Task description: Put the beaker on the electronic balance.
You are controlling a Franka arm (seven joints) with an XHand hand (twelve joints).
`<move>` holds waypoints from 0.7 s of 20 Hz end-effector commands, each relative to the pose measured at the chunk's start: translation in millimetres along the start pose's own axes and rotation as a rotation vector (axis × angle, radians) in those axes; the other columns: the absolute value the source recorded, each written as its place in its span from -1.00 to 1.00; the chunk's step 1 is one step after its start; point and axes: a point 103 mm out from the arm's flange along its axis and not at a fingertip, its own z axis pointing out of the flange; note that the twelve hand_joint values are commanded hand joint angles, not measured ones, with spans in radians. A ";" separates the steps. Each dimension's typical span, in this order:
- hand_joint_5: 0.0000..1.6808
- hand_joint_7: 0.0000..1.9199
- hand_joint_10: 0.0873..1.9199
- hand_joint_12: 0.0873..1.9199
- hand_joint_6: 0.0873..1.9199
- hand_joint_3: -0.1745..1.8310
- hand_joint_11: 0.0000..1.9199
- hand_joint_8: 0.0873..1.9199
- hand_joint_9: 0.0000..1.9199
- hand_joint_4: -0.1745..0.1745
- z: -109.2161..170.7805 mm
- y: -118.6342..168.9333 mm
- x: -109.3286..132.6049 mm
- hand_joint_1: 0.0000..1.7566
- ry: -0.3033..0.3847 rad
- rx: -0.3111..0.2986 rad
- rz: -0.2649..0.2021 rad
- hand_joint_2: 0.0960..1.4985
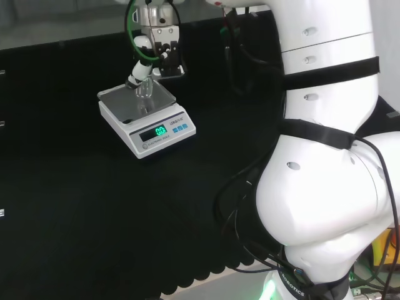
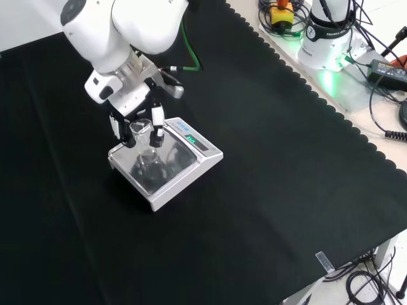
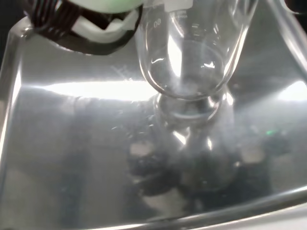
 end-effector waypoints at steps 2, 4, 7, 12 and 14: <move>0.40 0.56 -0.85 -0.24 -0.26 -0.35 1.00 -0.38 0.91 -1.00 17.1 5.3 14.8 0.35 0.009 0.040 -0.035 0.00; 0.39 0.56 -0.86 -0.25 -0.25 -0.35 1.00 -0.38 0.91 -1.00 19.1 4.6 14.9 0.34 0.007 0.054 -0.035 0.00; 0.34 0.52 -0.90 -0.31 -0.32 -0.23 0.98 -0.36 0.91 -1.00 21.2 1.6 15.8 0.23 -0.013 0.083 -0.038 -0.09; -0.28 -0.06 -1.00 -0.27 -0.46 -0.28 0.63 -0.21 0.57 -1.00 -0.8 -15.8 23.2 -0.03 -0.097 0.073 -0.038 -0.27; -0.39 -0.23 -1.00 -0.11 -0.59 -0.36 0.37 -0.19 0.35 -0.99 -11.9 -23.0 27.2 -0.15 -0.133 0.061 -0.043 -0.30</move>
